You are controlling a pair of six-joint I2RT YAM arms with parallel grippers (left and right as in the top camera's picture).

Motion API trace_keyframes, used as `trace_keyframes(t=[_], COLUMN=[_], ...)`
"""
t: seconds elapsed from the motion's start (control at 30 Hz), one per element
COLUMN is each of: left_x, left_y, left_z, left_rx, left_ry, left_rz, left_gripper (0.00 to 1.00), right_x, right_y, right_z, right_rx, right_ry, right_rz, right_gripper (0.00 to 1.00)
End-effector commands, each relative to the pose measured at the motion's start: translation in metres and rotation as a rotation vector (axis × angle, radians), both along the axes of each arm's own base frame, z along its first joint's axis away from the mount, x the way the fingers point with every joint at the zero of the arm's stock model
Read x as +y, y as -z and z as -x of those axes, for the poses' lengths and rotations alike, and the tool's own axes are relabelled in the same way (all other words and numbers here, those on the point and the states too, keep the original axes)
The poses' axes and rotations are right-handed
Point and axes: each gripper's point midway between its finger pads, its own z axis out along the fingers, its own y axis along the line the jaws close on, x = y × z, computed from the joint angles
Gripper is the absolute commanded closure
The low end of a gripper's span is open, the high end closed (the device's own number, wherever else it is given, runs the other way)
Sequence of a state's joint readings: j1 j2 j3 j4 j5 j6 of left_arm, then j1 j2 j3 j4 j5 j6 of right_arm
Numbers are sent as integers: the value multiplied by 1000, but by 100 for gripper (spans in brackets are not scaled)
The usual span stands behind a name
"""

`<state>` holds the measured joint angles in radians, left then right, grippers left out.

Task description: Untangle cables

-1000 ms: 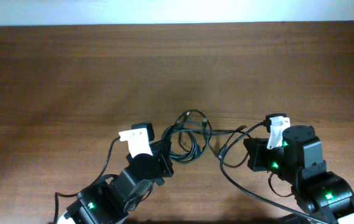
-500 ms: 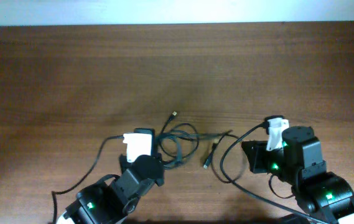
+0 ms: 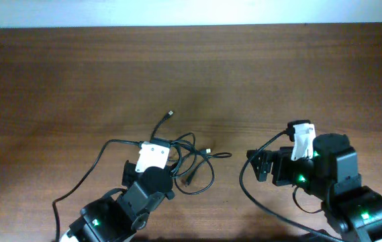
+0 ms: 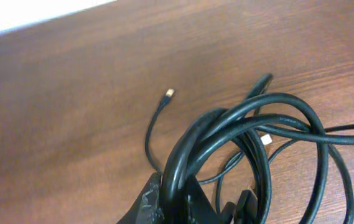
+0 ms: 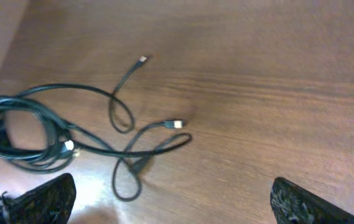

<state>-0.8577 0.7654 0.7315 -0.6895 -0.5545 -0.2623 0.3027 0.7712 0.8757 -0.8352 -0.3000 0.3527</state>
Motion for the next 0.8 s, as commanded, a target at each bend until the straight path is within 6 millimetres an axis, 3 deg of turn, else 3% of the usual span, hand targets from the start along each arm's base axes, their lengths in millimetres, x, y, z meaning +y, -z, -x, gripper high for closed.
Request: trace_keyframes(t=[0.0, 0.1, 0.2, 0.4, 0.6, 0.77], left_x=[-32, -76, -99, -118, -141, -159], left_y=[-20, -36, -51, -68, -87, -90], left_z=[4, 19, 31, 45, 66, 73], left_rx=[-69, -150, -213, -279, -329, -336], left_ry=[284, 589, 739, 877, 1036, 1131], left_rz=[-82, -63, -19, 44, 154, 208], left_gripper=[100, 100, 100, 100, 100, 100], right_x=[13, 18, 25, 34, 52, 55], right_y=[-31, -40, -47, -53, -66, -70], right_z=[9, 19, 33, 58, 85, 89], right_rx=[-90, -113, -142, -186, -261, -267], right_ry=[-131, -210, -329, -511, -721, -746], right_rz=[-16, -9, 7, 28, -59, -85], right_gripper=[1, 1, 1, 1, 1, 1])
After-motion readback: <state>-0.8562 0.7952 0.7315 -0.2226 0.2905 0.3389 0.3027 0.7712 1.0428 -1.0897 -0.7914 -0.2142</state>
